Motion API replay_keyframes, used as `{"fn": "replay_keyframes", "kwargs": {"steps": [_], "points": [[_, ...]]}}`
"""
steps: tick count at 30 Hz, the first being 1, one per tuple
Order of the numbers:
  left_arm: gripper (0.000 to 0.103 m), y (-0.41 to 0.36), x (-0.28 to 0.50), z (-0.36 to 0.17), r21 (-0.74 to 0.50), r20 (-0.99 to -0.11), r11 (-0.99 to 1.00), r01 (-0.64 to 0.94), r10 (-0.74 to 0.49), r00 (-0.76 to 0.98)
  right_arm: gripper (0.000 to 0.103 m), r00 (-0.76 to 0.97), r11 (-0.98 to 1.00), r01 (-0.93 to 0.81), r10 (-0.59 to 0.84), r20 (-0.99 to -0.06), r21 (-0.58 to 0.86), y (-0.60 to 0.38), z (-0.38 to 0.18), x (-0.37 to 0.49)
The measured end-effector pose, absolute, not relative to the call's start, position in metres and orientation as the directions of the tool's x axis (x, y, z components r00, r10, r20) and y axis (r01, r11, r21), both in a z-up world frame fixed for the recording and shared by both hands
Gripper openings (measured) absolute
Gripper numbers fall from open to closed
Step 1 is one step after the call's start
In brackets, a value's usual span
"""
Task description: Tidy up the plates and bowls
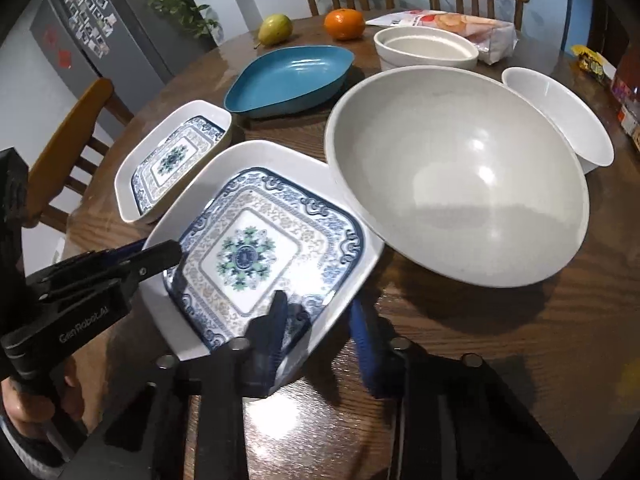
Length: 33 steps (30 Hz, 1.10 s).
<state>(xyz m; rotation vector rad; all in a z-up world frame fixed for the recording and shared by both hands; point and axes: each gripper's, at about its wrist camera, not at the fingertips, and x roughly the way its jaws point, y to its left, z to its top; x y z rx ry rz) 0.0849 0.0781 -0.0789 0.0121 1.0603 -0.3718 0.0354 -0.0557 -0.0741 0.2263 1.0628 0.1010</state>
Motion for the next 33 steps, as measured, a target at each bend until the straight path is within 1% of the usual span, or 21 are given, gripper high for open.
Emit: {"fn": "replay_keyframes", "kwargs": {"steps": [2,4,6,10,13,22,27,28,29,30,31,32,33], "points": [[0.018,0.081,0.078,-0.078,-0.182,-0.855,0.939,0.293,-0.298,0.424,0.018,0.475,0.965,0.031,0.215,-0.853,0.260,-0.062,-0.075,0.033],[0.017,0.079,0.069,-0.075,-0.177,-0.857,0.941,0.289,-0.292,0.425,0.017,0.467,0.962,0.027,0.228,-0.854,0.272,-0.065,-0.076,0.030],[0.017,0.076,0.053,-0.071,-0.155,-0.855,0.943,0.293,-0.277,0.439,0.017,0.463,0.965,0.010,0.227,-0.857,0.262,-0.065,-0.075,0.023],[0.017,0.079,0.025,-0.063,-0.182,-0.850,0.947,0.263,-0.286,0.443,0.017,0.449,0.963,-0.029,0.254,-0.857,0.270,-0.066,-0.071,0.012],[0.017,0.074,0.007,-0.059,-0.175,-0.848,0.951,0.256,-0.277,0.452,0.017,0.439,0.963,-0.071,0.263,-0.859,0.258,-0.066,-0.066,-0.001],[0.017,0.061,-0.028,-0.079,-0.187,-0.878,0.959,0.215,-0.261,0.400,0.017,0.417,0.970,-0.143,0.238,-0.877,0.195,-0.067,-0.065,-0.022],[0.019,0.063,-0.030,-0.080,-0.168,-0.878,0.969,0.182,-0.230,0.420,0.019,0.407,0.967,-0.146,0.250,-0.878,0.208,-0.066,-0.071,-0.025],[0.023,0.064,-0.032,-0.078,-0.160,-0.875,0.971,0.178,-0.223,0.430,0.020,0.407,0.968,-0.147,0.247,-0.879,0.204,-0.066,-0.072,-0.026],[0.025,0.065,-0.032,-0.074,-0.153,-0.869,0.972,0.176,-0.217,0.444,0.026,0.410,0.970,-0.149,0.239,-0.880,0.194,-0.066,-0.071,-0.027],[0.034,0.067,-0.032,-0.072,-0.149,-0.865,0.974,0.169,-0.211,0.455,0.034,0.419,0.971,-0.151,0.234,-0.877,0.186,-0.067,-0.069,-0.028],[0.043,0.070,-0.032,-0.069,-0.145,-0.859,0.976,0.161,-0.205,0.469,0.039,0.430,0.972,-0.152,0.230,-0.873,0.181,-0.067,-0.066,-0.030],[0.046,0.073,-0.032,-0.067,-0.144,-0.855,0.977,0.155,-0.201,0.477,0.044,0.442,0.972,-0.152,0.230,-0.867,0.181,-0.069,-0.063,-0.031],[0.049,0.076,-0.031,-0.064,-0.142,-0.851,0.979,0.143,-0.195,0.487,0.047,0.456,0.971,-0.150,0.236,-0.858,0.187,-0.072,-0.059,-0.032]]}}
